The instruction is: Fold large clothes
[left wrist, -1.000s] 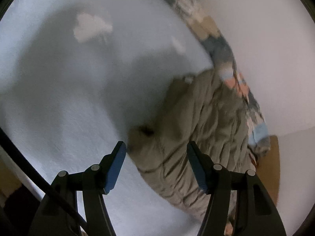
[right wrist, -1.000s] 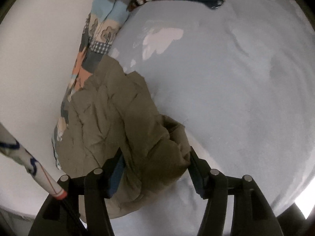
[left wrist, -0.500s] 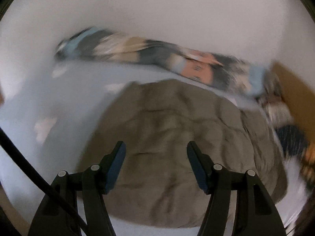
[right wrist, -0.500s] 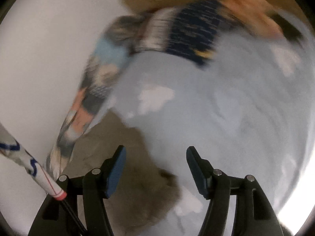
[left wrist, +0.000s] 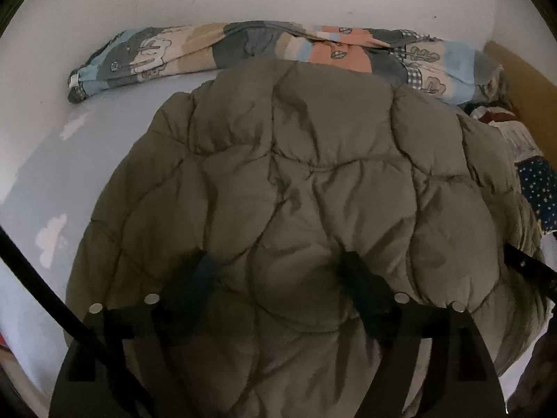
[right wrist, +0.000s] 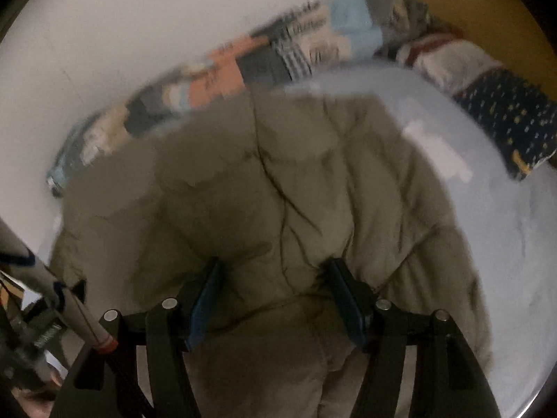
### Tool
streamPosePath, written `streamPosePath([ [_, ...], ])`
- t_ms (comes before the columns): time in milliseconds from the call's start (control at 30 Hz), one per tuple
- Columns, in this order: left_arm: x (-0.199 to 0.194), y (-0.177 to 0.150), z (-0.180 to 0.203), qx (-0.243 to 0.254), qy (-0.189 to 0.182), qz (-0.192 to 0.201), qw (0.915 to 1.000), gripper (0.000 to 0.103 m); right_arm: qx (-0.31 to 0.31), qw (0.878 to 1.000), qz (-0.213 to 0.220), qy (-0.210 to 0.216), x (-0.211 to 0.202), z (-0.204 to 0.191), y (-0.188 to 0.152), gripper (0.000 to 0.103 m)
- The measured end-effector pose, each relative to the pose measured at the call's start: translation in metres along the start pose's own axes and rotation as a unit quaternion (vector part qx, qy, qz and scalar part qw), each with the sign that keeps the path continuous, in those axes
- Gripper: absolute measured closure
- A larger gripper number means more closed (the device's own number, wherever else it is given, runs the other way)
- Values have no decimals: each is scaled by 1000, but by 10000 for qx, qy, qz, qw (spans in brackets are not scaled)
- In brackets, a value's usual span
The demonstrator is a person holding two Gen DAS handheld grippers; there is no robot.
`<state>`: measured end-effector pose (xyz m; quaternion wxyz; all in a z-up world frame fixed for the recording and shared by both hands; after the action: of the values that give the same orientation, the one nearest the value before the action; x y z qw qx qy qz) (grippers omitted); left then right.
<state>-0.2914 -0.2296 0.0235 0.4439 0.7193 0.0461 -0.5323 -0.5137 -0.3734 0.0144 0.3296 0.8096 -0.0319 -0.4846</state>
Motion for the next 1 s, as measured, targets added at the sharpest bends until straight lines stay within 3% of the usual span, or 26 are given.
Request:
streamPosePath([
  [100, -4, 3, 5, 118, 58, 41, 9999, 23, 191, 9997, -157, -21, 11, 8, 0, 33],
  [200, -19, 15, 2, -21, -175, 303, 9994, 23, 274, 9994, -183, -60, 7, 10, 4, 33],
  [333, -25, 45, -5, -177, -190, 670, 9974, 23, 254, 9976, 622, 138, -28, 4, 30, 32],
  [433, -5, 59, -13, -182, 41, 479, 9987, 23, 171, 9955, 924, 140, -28, -1, 54, 32],
  [533, 19, 62, -21, -397, -33, 106, 9992, 23, 124, 9969, 770, 99, -8, -2, 67, 32],
  [733, 42, 59, -23, -478, -154, -267, 9984, 22, 100, 9997, -218, -69, 53, -1, 60, 28],
  [900, 28, 59, -19, -431, -128, -139, 9989, 22, 140, 9996, -187, -143, 51, -1, 58, 27],
  [1000, 8, 57, -14, -410, -184, 135, 9989, 22, 386, 9992, 25, 88, 29, -3, 61, 27],
])
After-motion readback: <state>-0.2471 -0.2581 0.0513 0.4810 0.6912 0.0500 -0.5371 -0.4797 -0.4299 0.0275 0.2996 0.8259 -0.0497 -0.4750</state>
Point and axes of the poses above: each gripper's, at about its wrist camera, not at the fingertips, and x roughly the way its jaws point, z to its right, y to its top, the point moved 7 cm from there along x, roughly the way its jaws point, and after that the axes turned 5 degrees about x, right-handed, at the moved point
